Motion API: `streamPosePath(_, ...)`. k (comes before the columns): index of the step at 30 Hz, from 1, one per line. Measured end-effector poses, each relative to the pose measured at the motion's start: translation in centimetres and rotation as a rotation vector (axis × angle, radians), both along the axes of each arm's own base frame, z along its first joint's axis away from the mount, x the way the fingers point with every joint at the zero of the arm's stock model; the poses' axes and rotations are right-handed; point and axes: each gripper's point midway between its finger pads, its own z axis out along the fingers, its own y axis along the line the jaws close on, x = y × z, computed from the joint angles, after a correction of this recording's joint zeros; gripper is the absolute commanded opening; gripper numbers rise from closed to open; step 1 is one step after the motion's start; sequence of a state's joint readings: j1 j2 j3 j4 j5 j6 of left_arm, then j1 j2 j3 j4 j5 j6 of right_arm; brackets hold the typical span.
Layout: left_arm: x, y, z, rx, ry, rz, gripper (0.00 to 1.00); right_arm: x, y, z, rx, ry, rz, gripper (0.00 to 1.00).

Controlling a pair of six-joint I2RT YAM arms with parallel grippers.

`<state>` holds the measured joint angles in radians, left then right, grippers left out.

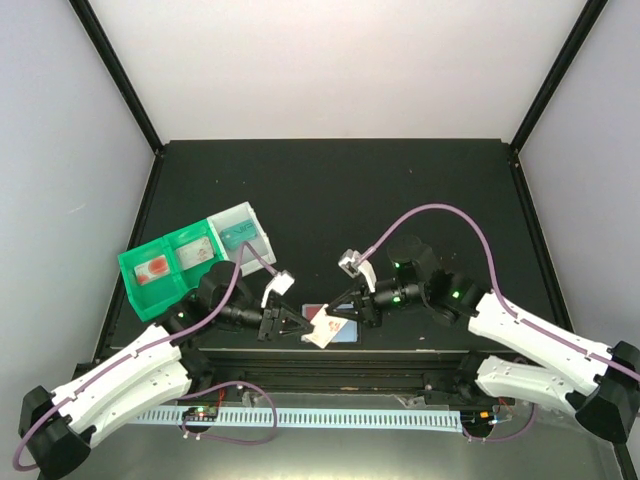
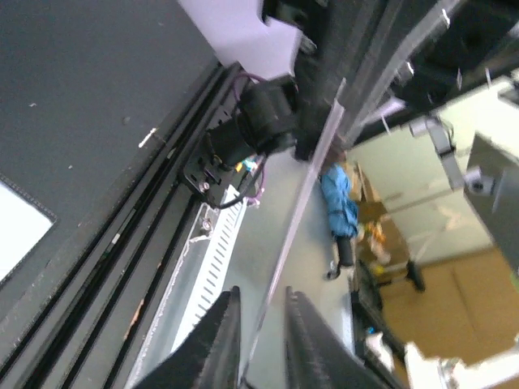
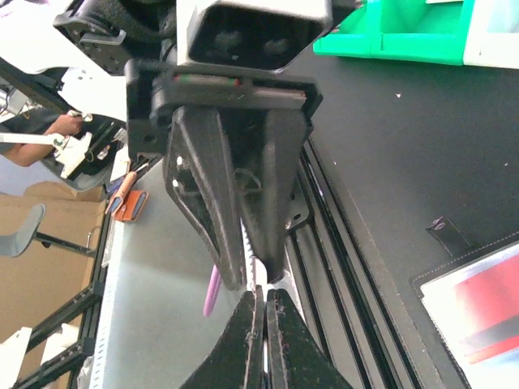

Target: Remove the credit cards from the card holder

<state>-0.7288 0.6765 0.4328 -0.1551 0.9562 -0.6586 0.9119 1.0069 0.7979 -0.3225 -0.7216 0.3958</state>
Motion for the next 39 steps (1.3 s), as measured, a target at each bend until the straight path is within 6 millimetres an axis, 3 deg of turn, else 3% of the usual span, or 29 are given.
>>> streamPosePath(4,1.4,0.0,0.3,0.029,-0.019,0.086,0.59,-0.1,-0.1,0.2,0.031,0.012,-0.016,0.01)
streamPosePath(7,2.6,0.3,1.3,0.027,-0.044,0.165,0.71,0.2,0.0,0.3,0.062,0.039,-0.045,0.01)
streamPosePath(12,4.0,1.0,2.7,0.004,-0.072,0.290,0.76,0.9,0.1,0.9,0.115,0.077,-0.110,0.01)
streamPosePath(19,5.0,2.3,4.4,-0.065,-0.066,0.424,0.79,2.8,0.2,3.7,0.251,0.092,-0.240,0.01)
streamPosePath(26,5.3,2.5,4.8,-0.129,-0.015,0.464,0.74,4.5,0.2,5.0,0.379,0.173,-0.346,0.01)
streamPosePath(33,5.5,2.1,5.4,-0.168,0.018,0.459,0.52,6.2,0.0,4.8,0.448,0.261,-0.446,0.01)
streamPosePath(39,5.8,1.7,4.6,-0.170,0.048,0.454,0.34,6.8,0.0,4.7,0.471,0.296,-0.482,0.01)
